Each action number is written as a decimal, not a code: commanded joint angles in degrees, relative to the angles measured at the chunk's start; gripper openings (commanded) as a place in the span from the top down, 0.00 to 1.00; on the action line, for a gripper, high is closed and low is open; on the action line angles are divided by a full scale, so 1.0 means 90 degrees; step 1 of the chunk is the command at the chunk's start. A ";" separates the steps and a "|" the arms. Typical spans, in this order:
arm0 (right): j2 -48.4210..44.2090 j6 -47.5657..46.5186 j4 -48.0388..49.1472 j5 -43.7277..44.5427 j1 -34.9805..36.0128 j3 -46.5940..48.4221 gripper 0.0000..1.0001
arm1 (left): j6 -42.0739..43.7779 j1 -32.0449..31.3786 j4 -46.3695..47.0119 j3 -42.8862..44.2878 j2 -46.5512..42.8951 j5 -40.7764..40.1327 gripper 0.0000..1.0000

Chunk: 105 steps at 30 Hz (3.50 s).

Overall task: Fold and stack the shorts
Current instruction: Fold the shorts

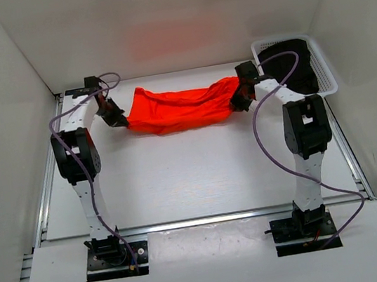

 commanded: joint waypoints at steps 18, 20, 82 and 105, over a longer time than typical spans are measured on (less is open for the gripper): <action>-0.2685 -0.0683 -0.0512 0.0998 0.0712 -0.1638 1.00 | 0.0347 0.0519 0.0346 -0.2467 -0.3270 0.0767 0.90; -0.3015 -0.0624 -0.0444 0.1116 0.0926 -0.2611 1.00 | 0.0347 0.0519 0.0346 -0.3253 -0.3708 0.0378 0.90; -0.4923 0.0762 0.2124 -0.2938 -0.1231 -0.6241 0.03 | 0.0376 -0.0624 -0.0308 -0.2964 -0.3740 -0.0640 0.43; -0.3584 0.0568 0.3278 -0.1471 -0.1172 -0.6310 0.72 | 0.0259 -0.0809 -0.0308 -0.2964 -0.3379 -0.0874 0.43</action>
